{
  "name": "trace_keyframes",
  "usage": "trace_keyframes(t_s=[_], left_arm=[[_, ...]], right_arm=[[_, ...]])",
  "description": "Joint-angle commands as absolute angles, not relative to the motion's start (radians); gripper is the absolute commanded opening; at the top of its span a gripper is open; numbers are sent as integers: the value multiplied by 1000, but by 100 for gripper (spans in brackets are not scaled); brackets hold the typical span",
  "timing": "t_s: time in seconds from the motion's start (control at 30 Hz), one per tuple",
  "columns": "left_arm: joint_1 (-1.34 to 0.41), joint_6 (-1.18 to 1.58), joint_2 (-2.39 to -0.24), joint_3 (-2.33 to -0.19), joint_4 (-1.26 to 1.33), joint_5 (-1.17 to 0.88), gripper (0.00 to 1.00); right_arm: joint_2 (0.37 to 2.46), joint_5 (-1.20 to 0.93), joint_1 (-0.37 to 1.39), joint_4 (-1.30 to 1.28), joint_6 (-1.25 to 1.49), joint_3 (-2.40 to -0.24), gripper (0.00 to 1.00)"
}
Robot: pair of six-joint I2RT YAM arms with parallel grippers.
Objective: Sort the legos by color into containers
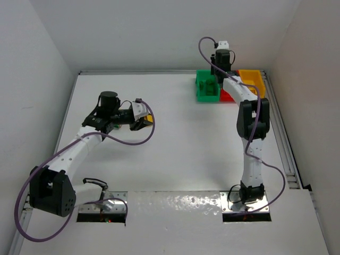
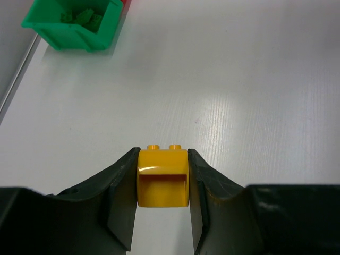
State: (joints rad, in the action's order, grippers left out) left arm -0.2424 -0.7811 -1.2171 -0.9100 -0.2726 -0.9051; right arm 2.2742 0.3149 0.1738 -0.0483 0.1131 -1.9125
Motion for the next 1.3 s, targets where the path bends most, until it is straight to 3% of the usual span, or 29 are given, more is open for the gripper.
trace_keyframes(t_s=[0.0,0.33,0.37,0.5,0.6,0.77,0.87,0.93,1.03,1.17,1.27], left_arm=[[-236,-761,-1184,-897,-224,-902,0],[-236,-739,-1195,-882,-176,-899,0],[-236,-735,-1196,-882,-170,-902,0],[-236,-732,-1198,-893,-167,-908,0],[-236,-735,-1197,-893,-167,-910,0],[-236,-735,-1195,-893,-163,-919,0],[-236,-733,-1192,-894,-155,-922,0],[-236,-732,-1192,-891,-144,-933,0],[-236,-730,-1195,-890,-126,-966,0],[-236,-732,-1206,-902,-115,-1034,0],[-236,-681,-1219,-928,-89,-1060,0]], right_arm=[[2278,313,192,46,193,-1927,0],[2267,275,192,72,184,-1842,3],[2266,290,190,71,184,-1835,23],[2221,264,192,113,167,-1783,68],[2182,195,192,149,143,-1746,78],[2088,60,190,195,57,-1668,82],[1946,-75,192,277,-35,-1513,78],[1818,-338,193,294,-96,-1380,72],[1696,-670,241,191,-219,-1271,72],[1632,-729,406,-79,-414,-1229,76],[1612,-770,477,-11,-336,-1181,76]])
